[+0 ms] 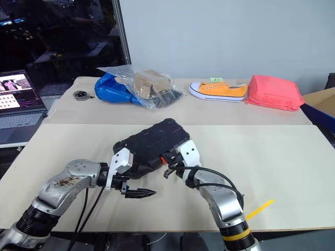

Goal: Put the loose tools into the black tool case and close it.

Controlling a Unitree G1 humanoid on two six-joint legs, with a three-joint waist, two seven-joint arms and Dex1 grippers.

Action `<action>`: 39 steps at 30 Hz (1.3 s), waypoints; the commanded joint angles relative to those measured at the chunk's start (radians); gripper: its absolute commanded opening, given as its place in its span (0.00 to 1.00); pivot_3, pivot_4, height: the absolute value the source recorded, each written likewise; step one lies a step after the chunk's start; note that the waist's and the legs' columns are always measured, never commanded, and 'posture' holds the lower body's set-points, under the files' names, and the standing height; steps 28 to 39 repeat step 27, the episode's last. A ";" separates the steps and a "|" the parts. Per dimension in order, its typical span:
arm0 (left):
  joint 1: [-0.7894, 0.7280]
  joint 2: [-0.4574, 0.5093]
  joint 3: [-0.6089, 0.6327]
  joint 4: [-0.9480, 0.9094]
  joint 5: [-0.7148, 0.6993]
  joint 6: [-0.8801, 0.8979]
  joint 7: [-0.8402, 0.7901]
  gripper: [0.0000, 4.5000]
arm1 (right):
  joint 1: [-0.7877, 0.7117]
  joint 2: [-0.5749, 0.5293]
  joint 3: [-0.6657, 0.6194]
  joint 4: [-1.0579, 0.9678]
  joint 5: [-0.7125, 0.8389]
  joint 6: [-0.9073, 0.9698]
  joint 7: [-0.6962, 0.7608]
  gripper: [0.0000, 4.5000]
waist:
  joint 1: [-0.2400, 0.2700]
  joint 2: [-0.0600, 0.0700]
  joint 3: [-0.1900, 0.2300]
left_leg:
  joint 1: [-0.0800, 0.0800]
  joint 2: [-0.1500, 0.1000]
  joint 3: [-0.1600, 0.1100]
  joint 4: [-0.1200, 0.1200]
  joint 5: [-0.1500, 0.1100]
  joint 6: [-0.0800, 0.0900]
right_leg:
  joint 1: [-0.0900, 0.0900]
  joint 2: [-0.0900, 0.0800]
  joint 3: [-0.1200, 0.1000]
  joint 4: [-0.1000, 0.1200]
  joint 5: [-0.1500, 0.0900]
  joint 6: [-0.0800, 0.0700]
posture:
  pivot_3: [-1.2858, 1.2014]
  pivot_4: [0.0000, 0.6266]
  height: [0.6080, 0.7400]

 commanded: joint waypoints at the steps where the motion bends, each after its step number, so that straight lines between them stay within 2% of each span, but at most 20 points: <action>1: 0.043 -0.048 0.113 -0.067 -0.043 -0.061 0.073 0.97 | 0.047 0.009 -0.058 -0.041 0.080 -0.162 0.082 0.02 | 0.002 0.001 0.006 | -0.004 0.000 0.000 0.000 0.000 0.000 | -0.001 0.000 0.000 0.000 0.000 0.000 | 0.52 0.24 1.00; 2: 0.060 -0.078 0.151 -0.085 -0.073 -0.087 0.088 0.97 | 0.060 -0.007 -0.083 -0.082 0.103 -0.160 0.095 0.02 | 0.003 0.000 0.009 | -0.009 0.000 0.000 0.000 0.000 0.000 | -0.004 0.000 0.000 0.000 0.001 0.001 | 0.52 0.24 1.00; 3: 0.073 -0.075 0.170 -0.103 -0.090 -0.085 0.083 0.97 | 0.072 -0.029 -0.102 -0.114 0.111 -0.164 0.106 0.07 | 0.004 0.000 0.012 | -0.016 0.000 0.001 0.001 0.002 0.003 | -0.010 0.000 -0.002 0.000 0.002 0.002 | 0.52 0.24 1.00; 4: 0.087 -0.057 0.207 -0.136 -0.172 -0.013 0.073 0.98 | 0.089 -0.066 -0.116 -0.154 0.116 -0.155 0.127 0.14 | 0.006 0.001 0.015 | -0.022 -0.001 0.001 0.001 0.005 0.008 | -0.015 0.001 -0.003 0.001 0.006 0.007 | 0.52 0.24 1.00; 6: 0.129 -0.032 0.278 -0.199 -0.285 0.069 0.079 1.00 | 0.134 -0.143 -0.147 -0.233 0.138 -0.143 0.176 0.24 | 0.009 0.002 0.017 | -0.028 -0.001 0.001 0.005 0.004 0.007 | -0.019 0.004 -0.010 0.002 0.010 0.005 | 0.52 0.24 1.00; 8: 0.189 -0.008 0.343 -0.248 -0.339 0.097 0.098 1.00 | 0.197 -0.227 -0.200 -0.312 0.185 -0.115 0.225 0.42 | 0.015 0.003 0.017 | -0.032 -0.002 0.001 0.005 -0.001 0.007 | -0.021 0.006 -0.013 0.002 0.007 0.007 | 0.52 0.24 1.00; 9: 0.220 0.006 0.371 -0.266 -0.348 0.105 0.108 1.00 | 0.232 -0.267 -0.234 -0.345 0.209 -0.103 0.247 0.47 | 0.020 0.004 0.018 | -0.032 -0.002 0.001 0.006 -0.003 0.008 | -0.021 0.006 -0.013 0.002 0.005 0.007 | 0.52 0.24 1.00; 14: 0.375 0.070 0.514 -0.302 -0.385 0.125 0.119 1.00 | 0.438 -0.447 -0.511 -0.424 0.342 -0.093 0.384 0.84 | 0.031 0.006 0.020 | -0.033 -0.005 -0.001 0.009 -0.012 0.005 | -0.017 0.004 -0.016 -0.002 -0.002 0.011 | 0.52 0.24 1.00; 16: 0.455 0.090 0.568 -0.309 -0.371 0.111 0.104 1.00 | 0.518 -0.485 -0.643 -0.413 0.371 -0.114 0.437 0.98 | 0.035 0.006 0.021 | -0.031 -0.005 -0.001 0.010 -0.013 0.005 | -0.013 0.003 -0.019 -0.007 -0.002 0.010 | 0.52 0.24 1.00; 19: 0.554 0.111 0.629 -0.299 -0.332 0.074 0.074 1.00 | 0.620 -0.498 -0.785 -0.394 0.392 -0.152 0.509 0.98 | 0.041 0.007 0.026 | -0.022 -0.005 -0.001 0.010 -0.013 0.005 | -0.003 0.002 -0.020 -0.010 -0.002 0.010 | 0.52 0.24 1.00; 23: 0.619 0.122 0.657 -0.264 -0.297 0.023 0.038 1.00 | 0.715 -0.484 -0.867 -0.345 0.371 -0.226 0.587 0.98 | 0.051 0.007 0.026 | -0.017 -0.002 -0.001 0.011 -0.013 0.005 | 0.001 0.000 -0.022 -0.010 -0.008 0.003 | 0.52 0.24 1.00; 27: 0.624 0.122 0.643 -0.231 -0.283 0.002 0.019 1.00 | 0.726 -0.480 -0.875 -0.281 0.341 -0.296 0.623 0.98 | 0.052 0.007 0.026 | -0.017 -0.001 -0.001 0.011 -0.013 0.004 | 0.001 0.000 -0.022 -0.009 -0.007 0.003 | 0.52 0.24 1.00; 39: 0.624 0.122 0.643 -0.231 -0.283 0.002 0.019 1.00 | 0.726 -0.480 -0.875 -0.281 0.341 -0.296 0.623 0.98 | 0.052 0.007 0.026 | -0.017 -0.001 -0.001 0.011 -0.013 0.004 | 0.001 0.000 -0.022 -0.009 -0.007 0.003 | 0.52 0.24 1.00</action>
